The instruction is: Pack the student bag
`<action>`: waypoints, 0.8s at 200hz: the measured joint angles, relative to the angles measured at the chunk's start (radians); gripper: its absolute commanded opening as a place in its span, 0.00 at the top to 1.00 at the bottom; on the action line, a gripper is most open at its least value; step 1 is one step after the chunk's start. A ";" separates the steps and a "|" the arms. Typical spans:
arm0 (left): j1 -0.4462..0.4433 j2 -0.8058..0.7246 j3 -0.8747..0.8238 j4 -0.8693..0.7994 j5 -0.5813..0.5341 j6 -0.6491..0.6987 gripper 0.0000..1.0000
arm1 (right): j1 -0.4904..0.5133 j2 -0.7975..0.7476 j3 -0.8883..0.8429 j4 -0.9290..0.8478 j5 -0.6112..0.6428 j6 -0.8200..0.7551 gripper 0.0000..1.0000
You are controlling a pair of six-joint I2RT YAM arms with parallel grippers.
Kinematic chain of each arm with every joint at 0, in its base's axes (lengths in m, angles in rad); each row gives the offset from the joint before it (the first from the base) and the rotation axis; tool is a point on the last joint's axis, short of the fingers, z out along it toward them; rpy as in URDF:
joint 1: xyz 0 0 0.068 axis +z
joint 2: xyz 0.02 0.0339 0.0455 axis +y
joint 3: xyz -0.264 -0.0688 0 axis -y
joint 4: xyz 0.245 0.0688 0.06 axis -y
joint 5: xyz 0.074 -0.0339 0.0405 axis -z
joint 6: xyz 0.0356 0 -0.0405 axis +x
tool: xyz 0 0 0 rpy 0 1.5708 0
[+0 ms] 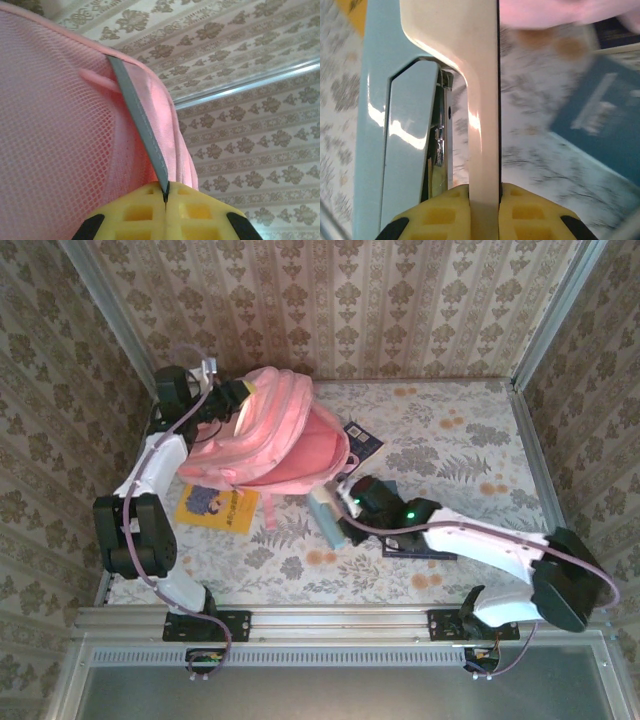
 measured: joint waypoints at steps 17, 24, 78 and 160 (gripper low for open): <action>-0.035 0.002 0.071 -0.098 0.003 0.060 1.00 | -0.042 -0.080 -0.015 -0.006 0.051 0.018 1.00; -0.050 0.002 0.097 -0.130 0.008 0.083 1.00 | -0.054 -0.108 -0.015 -0.010 0.064 0.020 1.00; -0.133 0.002 0.253 -0.307 0.077 0.203 1.00 | -0.112 -0.196 0.045 -0.121 0.154 -0.008 1.00; -0.177 -0.018 0.224 -0.303 0.230 0.240 1.00 | -0.164 -0.207 0.129 -0.236 0.141 -0.052 1.00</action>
